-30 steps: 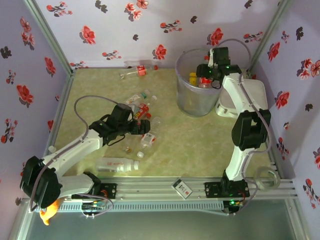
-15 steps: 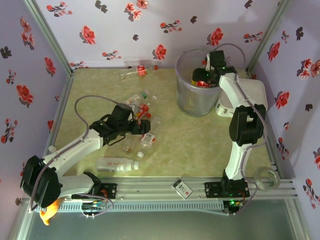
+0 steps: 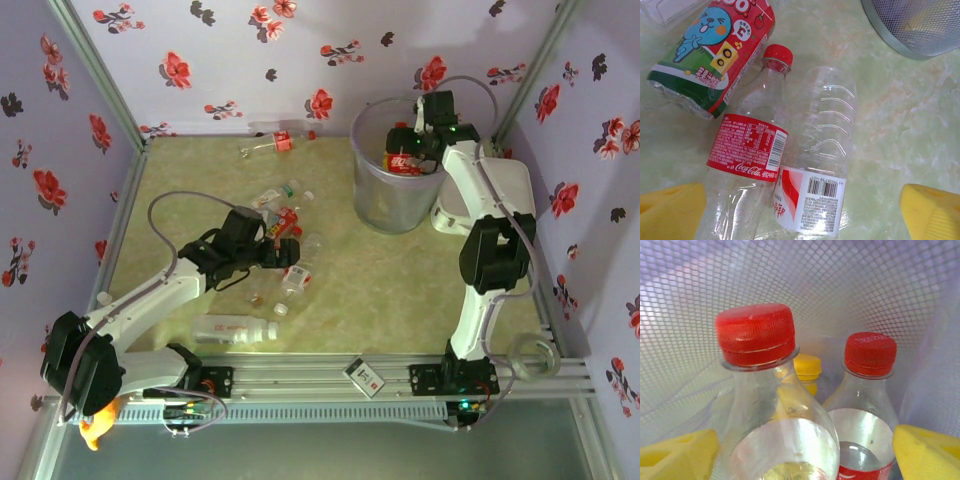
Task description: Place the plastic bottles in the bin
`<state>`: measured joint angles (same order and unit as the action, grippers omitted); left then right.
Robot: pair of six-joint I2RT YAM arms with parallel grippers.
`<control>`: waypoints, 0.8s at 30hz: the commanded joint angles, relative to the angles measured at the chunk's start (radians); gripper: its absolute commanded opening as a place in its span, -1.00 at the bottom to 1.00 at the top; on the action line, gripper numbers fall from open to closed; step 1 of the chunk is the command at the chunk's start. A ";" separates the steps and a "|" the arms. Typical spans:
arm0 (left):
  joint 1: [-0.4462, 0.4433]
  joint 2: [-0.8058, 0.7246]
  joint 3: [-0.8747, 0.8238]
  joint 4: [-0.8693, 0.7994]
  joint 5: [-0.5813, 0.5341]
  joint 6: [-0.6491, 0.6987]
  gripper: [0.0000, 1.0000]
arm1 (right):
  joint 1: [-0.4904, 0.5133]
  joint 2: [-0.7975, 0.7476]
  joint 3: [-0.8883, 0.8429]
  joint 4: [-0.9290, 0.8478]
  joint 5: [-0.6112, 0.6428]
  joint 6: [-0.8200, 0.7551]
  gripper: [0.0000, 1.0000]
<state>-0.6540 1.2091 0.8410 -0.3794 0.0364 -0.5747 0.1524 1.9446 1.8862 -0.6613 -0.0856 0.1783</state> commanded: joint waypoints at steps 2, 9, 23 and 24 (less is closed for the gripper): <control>0.012 0.000 -0.008 -0.026 -0.013 -0.015 0.99 | 0.006 -0.024 0.023 -0.027 0.003 -0.009 0.46; 0.026 -0.020 0.010 -0.173 -0.075 -0.034 0.99 | 0.013 0.044 0.011 -0.014 -0.015 0.003 0.28; 0.081 -0.102 0.063 -0.628 -0.144 -0.121 0.99 | 0.016 -0.177 0.034 -0.012 -0.094 -0.002 0.85; 0.080 -0.112 0.070 -0.682 -0.158 -0.170 0.99 | 0.016 -0.211 0.012 -0.008 -0.095 -0.003 0.88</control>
<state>-0.5793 1.1324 0.8654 -0.8425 -0.0753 -0.6529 0.1600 1.8660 1.9083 -0.6758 -0.1505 0.1848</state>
